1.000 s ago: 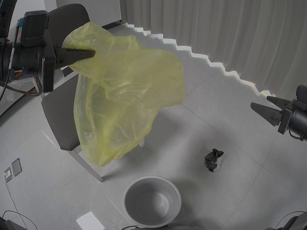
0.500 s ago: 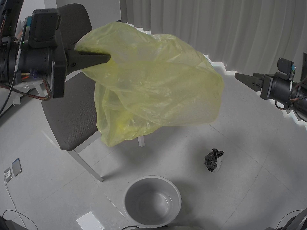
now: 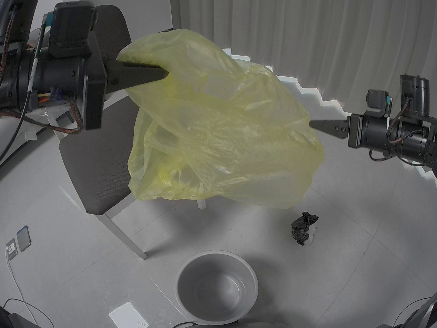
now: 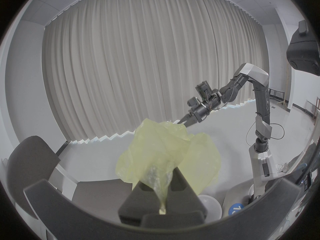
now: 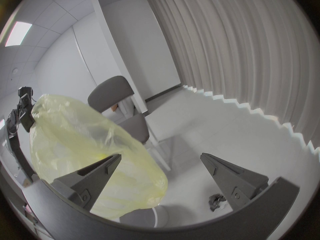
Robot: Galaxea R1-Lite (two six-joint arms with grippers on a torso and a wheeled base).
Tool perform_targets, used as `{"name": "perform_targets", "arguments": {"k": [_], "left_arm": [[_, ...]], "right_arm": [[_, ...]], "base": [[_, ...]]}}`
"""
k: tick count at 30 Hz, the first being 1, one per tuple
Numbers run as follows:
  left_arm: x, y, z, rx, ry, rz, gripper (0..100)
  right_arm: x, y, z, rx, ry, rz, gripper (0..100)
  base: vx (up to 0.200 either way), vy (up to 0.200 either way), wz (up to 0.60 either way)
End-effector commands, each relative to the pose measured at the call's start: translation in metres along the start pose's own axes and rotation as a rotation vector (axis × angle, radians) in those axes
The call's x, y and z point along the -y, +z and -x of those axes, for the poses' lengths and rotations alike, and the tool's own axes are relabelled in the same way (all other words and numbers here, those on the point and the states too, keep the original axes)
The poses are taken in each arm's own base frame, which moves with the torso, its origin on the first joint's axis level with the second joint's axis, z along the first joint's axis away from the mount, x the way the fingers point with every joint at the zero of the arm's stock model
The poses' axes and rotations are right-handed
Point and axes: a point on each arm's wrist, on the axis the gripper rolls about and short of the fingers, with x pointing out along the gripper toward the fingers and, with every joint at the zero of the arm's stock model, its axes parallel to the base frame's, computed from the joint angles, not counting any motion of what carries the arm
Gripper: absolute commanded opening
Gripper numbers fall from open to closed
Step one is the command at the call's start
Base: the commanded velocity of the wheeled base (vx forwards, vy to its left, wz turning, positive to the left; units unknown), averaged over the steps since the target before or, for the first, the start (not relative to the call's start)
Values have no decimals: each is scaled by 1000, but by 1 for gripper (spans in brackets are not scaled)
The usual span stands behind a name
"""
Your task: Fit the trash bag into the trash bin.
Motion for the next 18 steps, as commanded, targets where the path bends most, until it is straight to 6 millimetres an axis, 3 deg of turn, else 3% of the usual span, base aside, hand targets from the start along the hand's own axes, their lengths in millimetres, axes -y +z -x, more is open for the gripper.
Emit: {"name": "perform_targets", "arguments": {"k": [1,11,18], "left_arm": [[-1,1,-3,3,-2,-1,0],[-3,3,-2,20,11,-5,0],[-3,3,-2,22,11,-8,0]], "right_arm": [[4,-23,-17,-90,23,-40,100],[-13,-46,-25,-187,112,-130,100],[-16,-52,-32,-211,140,-133,100]], "base": [[0,0,0],[0,0,0],[0,0,0]]}}
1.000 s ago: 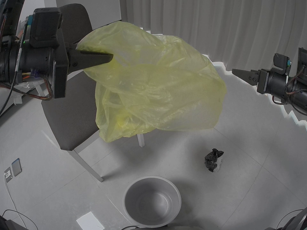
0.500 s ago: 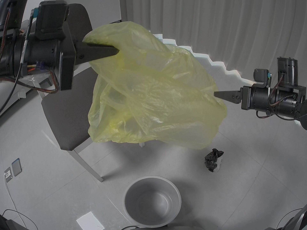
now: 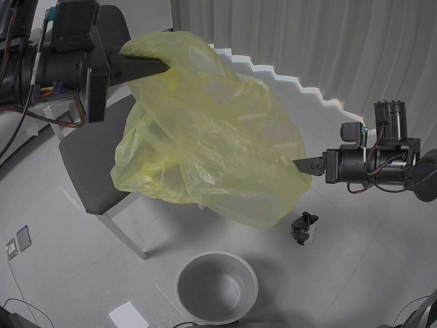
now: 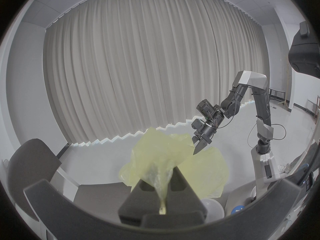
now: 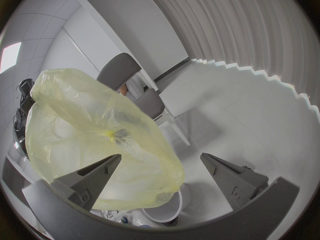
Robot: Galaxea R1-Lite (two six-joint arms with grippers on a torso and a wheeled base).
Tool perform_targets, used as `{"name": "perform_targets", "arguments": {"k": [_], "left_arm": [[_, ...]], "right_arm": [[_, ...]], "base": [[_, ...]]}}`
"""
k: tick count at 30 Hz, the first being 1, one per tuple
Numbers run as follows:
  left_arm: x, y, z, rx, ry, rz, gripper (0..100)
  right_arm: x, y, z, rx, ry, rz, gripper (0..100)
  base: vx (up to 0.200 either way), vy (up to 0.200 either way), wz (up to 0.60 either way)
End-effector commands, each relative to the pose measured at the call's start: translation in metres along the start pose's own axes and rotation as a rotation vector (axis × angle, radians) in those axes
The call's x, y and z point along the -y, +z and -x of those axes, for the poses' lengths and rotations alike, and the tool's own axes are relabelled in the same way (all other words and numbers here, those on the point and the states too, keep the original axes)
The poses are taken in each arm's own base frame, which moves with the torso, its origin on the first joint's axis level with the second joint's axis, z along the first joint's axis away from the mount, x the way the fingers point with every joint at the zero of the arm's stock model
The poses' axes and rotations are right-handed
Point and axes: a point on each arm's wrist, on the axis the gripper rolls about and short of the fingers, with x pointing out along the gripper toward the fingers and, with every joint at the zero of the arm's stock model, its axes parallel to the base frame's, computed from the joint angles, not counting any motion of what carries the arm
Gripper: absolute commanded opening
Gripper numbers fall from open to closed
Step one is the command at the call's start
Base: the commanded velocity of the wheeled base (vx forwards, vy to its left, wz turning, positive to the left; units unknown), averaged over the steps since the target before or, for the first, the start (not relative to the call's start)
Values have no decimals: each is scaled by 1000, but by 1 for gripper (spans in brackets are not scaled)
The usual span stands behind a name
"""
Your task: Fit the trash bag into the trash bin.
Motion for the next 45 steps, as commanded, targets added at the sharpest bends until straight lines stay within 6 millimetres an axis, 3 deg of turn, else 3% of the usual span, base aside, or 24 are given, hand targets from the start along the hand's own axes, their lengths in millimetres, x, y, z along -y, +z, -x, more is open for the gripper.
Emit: {"name": "perform_targets", "arguments": {"k": [1,14,17,20,23,26,28,30,36,39,45], "left_arm": [[0,0,0,1,0,-1,0],[-3,0,-2,4,25,8,0],[3,-14,-14,-88,86,173,0],[16,-15,-26,-172,297,328,0],[30,-27,-33,-205,459,554,0],[50,-46,-25,-226,454,708,0],[56,-55,-23,-243,452,738,0],[70,-80,-24,-264,451,809,0],[93,-125,-29,-277,415,862,0],[107,-135,-29,-225,364,861,0],[108,-133,-26,-161,339,830,0]], "right_arm": [[-2,-3,-3,-25,39,-6,0],[-3,-8,-4,-50,62,-40,0],[1,-14,-2,-68,39,-54,0],[0,-17,5,-84,27,-66,0],[2,-24,8,-124,-14,-86,0],[1,-33,4,-177,-101,-96,0],[-1,-36,3,-194,-128,-92,0],[-6,-47,-5,-263,-171,-81,0],[-15,-67,-17,-348,-196,-58,0],[-17,-72,-24,-371,-198,-53,0],[-20,-73,-24,-375,-189,-47,0]], "base": [[0,0,0],[0,0,0],[0,0,0],[0,0,0],[0,0,0],[0,0,0],[0,0,0],[0,0,0],[0,0,0],[0,0,0],[-100,-100,0]]}}
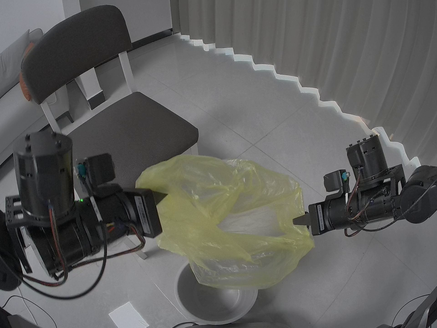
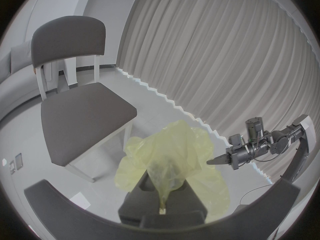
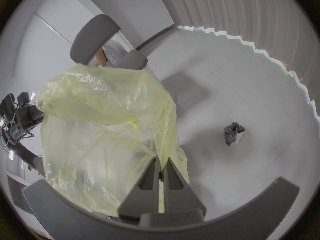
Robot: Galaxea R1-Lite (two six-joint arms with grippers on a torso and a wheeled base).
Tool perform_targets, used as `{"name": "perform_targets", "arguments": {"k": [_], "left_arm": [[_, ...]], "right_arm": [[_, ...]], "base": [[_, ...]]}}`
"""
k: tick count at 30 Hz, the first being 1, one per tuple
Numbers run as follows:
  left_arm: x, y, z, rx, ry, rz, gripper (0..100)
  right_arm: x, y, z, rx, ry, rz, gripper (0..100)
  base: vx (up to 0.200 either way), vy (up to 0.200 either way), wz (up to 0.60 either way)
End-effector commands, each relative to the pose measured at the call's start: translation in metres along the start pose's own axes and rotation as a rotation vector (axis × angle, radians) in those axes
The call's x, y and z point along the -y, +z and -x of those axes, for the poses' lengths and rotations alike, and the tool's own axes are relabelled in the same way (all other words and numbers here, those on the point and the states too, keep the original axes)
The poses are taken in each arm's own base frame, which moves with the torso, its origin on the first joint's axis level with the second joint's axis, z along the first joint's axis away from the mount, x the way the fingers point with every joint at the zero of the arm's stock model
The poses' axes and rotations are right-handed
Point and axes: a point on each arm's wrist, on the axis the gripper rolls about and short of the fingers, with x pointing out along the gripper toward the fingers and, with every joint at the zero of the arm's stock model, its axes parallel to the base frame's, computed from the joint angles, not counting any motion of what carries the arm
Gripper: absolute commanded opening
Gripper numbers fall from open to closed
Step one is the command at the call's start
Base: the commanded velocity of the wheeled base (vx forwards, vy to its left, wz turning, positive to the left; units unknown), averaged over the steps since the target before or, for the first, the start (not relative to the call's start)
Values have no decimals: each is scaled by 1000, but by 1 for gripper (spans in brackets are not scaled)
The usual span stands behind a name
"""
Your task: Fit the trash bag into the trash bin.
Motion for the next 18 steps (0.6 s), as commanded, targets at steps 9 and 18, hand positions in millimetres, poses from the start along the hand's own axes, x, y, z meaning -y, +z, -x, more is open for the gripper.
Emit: {"name": "perform_targets", "arguments": {"k": [9,18], "left_arm": [[0,-19,6,-31,-58,4,0],[-26,-34,-20,-116,74,15,0]], "right_arm": [[-8,-11,-8,-50,-6,21,0],[-7,-1,-21,-39,-5,17,0]], "base": [[-200,-200,0],[0,0,0]]}}
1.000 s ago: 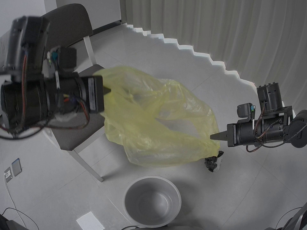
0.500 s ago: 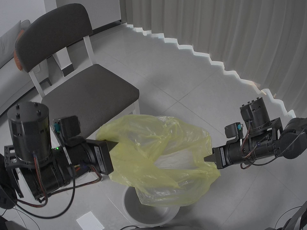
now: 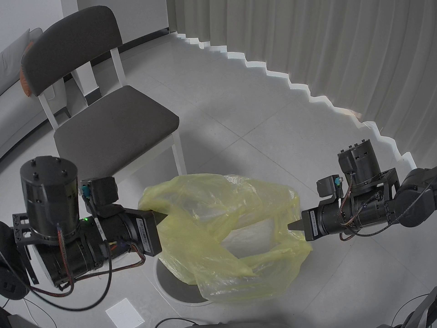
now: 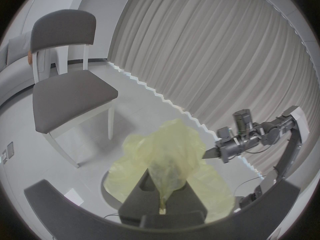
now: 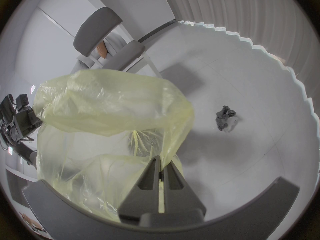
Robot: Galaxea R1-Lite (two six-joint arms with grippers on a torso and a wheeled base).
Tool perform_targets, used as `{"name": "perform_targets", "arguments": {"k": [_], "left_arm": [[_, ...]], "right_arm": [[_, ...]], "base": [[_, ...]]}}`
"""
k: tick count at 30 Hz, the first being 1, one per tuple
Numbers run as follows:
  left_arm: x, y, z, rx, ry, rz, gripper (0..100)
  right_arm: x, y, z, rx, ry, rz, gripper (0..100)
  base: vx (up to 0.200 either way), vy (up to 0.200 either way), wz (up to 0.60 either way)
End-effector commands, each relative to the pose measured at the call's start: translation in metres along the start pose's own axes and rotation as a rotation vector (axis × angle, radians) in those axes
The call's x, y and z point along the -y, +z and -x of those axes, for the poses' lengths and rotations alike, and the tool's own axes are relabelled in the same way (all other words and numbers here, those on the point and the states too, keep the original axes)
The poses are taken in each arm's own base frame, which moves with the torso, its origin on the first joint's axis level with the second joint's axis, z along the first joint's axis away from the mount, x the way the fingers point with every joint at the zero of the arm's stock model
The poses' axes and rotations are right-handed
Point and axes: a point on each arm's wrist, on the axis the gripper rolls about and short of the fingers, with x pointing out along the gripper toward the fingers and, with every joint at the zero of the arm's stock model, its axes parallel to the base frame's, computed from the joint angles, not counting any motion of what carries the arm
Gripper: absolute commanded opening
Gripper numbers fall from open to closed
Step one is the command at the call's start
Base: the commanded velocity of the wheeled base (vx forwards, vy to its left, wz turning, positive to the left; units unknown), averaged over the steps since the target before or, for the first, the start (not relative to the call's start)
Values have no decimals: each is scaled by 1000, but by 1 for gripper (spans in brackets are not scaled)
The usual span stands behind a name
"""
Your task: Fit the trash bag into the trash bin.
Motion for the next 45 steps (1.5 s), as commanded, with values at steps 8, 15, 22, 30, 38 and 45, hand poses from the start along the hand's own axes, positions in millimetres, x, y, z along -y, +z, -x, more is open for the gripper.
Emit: {"name": "perform_targets", "arguments": {"k": [8,15,22,30,38,45], "left_arm": [[-35,-15,-11,-66,120,39,0],[-37,-22,-9,5,73,40,0],[-41,-33,-15,-17,51,35,0],[-54,-36,-35,-9,105,65,0],[-63,-58,-59,-88,110,92,0],[-77,-96,-74,-131,109,101,0]], "right_arm": [[-4,0,-26,-42,10,15,0],[-4,-3,-33,-62,10,15,0],[-5,-5,-33,-68,12,17,0],[-4,-6,-40,-85,6,15,0],[0,-15,-57,-143,-8,10,0],[7,-31,-77,-207,-21,2,0]], "base": [[0,0,0],[0,0,0],[0,171,0],[0,0,0],[0,0,0],[0,0,0]]}}
